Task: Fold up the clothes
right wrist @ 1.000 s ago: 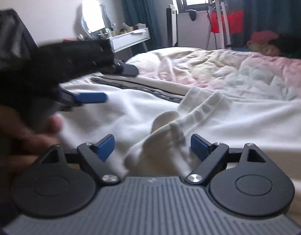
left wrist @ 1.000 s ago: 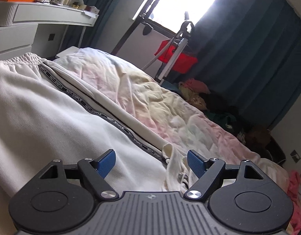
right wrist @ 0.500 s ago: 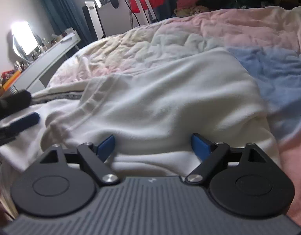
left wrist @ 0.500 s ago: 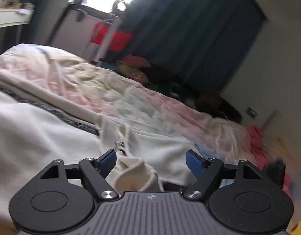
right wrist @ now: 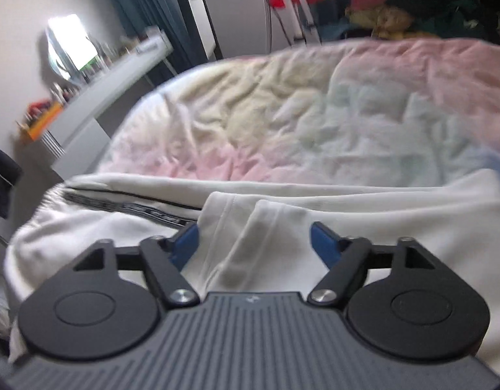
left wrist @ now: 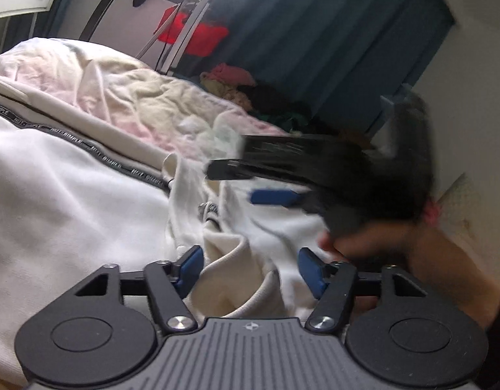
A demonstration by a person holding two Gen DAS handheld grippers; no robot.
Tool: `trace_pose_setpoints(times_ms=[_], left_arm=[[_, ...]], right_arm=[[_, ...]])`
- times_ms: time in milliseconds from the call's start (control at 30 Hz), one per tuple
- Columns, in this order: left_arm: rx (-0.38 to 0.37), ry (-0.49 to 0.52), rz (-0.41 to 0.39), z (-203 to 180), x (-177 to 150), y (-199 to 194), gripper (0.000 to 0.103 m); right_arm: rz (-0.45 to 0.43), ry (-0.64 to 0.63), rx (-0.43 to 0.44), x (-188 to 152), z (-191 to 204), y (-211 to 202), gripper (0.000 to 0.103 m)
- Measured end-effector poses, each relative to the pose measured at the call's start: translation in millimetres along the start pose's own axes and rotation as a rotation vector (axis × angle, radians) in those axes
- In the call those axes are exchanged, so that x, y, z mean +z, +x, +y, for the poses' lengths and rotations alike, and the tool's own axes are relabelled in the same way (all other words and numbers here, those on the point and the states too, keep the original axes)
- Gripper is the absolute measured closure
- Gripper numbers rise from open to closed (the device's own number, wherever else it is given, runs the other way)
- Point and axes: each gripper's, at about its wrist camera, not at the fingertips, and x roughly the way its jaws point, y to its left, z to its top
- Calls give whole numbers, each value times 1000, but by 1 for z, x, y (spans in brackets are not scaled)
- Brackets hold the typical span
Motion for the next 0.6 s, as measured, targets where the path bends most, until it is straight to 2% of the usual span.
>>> trace_pose_setpoints(times_ms=[33,67,100,167,200,300,367,433,467,500,600], left_arm=[[18,11,10,0,0,1,48],[30,14,21,1,0,3,51],[34,0,29,3,0,3,54],[42,-30,44,6,0,4,59],[43,-48,44,7,0,3,64],[33,-104,49,10,1,-2,77],[11,-166,62,14,2,-7,81],[-4,-224,79,19,1,-9,82],[-8,-252,91,22,0,-8,82],[-12,-280,102,25,-1,-8,82],[16,-296,133,30,-2,0,81]], right_arm=[[29,-2,-15,2,2,13,37],[45,-20,-45,3,5,21,55],[52,-49,-85,3,8,26,66],[28,-70,-108,4,13,24,84],[2,-78,-107,4,16,18,88],[-91,-147,-108,7,29,0,90],[-132,-200,-100,10,37,-7,90],[-127,-228,-91,10,42,-1,91],[-118,-239,-89,9,43,5,96],[-101,-247,-96,7,44,14,96],[-51,-260,-128,0,44,39,97]])
